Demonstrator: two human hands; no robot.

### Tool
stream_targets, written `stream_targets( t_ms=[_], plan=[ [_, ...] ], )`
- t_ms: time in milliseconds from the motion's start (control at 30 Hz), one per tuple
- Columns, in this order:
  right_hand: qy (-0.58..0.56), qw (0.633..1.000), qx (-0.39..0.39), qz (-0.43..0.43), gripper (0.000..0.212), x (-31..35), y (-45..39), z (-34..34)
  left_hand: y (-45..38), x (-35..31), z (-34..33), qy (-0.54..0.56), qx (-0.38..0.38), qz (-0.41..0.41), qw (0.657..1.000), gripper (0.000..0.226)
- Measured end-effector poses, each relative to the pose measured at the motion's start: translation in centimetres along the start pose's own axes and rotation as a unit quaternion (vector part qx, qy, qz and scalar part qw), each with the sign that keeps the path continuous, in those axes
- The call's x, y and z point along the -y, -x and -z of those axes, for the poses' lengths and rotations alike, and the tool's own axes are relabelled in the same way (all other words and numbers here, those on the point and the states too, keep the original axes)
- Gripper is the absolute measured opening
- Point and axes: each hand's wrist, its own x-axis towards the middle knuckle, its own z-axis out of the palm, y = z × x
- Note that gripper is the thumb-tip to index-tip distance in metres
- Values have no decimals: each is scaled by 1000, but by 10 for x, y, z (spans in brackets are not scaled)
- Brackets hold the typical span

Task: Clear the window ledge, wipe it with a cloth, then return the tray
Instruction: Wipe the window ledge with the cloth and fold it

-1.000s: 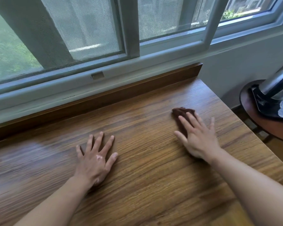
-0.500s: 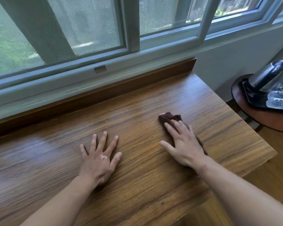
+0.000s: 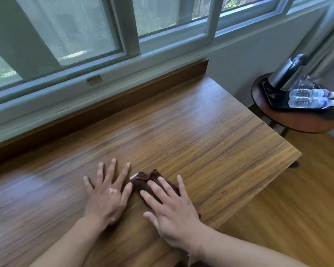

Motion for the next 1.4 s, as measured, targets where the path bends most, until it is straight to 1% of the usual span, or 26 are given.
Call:
stream_targets(
  t_ms=[133, 233, 333, 433, 567, 667, 800, 867, 967, 1133, 1233, 1300, 1400],
  plan=[
    [6, 999, -3, -33, 55, -40, -2, 8, -3, -8, 3, 0, 11, -2, 1000, 71],
    [9, 997, -14, -76, 57, -85, -5, 17, -3, -16, 3, 2, 21, -23, 1000, 71],
    [12, 992, -2, -125, 62, -132, -5, 34, -2, -26, 2, 5, 21, -21, 1000, 70],
    [19, 983, 12, -185, 70, -181, -2, 52, 0, -34, 1, -1, 20, -18, 1000, 71],
    [41, 963, -9, -265, 74, -240, 9, 65, 3, -35, 2, 5, 26, -17, 1000, 74],
    [17, 955, -23, -294, 77, -257, 16, 68, 3, -34, 1, 5, 26, -11, 1000, 74],
    [-20, 958, -51, -280, 84, -232, 17, 59, 3, -32, 0, 2, 27, -10, 1000, 75],
    [-28, 963, -42, -263, 86, -205, 22, 54, 3, -31, 0, 8, 28, -15, 999, 76],
    [-57, 974, -22, -217, 87, -148, 36, 45, 2, -31, -1, 17, 29, -23, 999, 77],
    [-90, 988, 15, -128, 84, -34, 56, 27, 3, -29, 1, 32, 29, -38, 998, 79],
    [-102, 991, 12, -81, 82, 23, 68, 15, 3, -28, 1, 25, 21, -41, 999, 70],
    [-91, 994, 15, -62, 80, 44, 73, 6, 3, -28, 1, 30, 20, -43, 998, 64],
    [-66, 996, 4, -66, 72, 46, 74, -1, 3, -28, 1, 30, 18, -43, 998, 63]
  ],
)
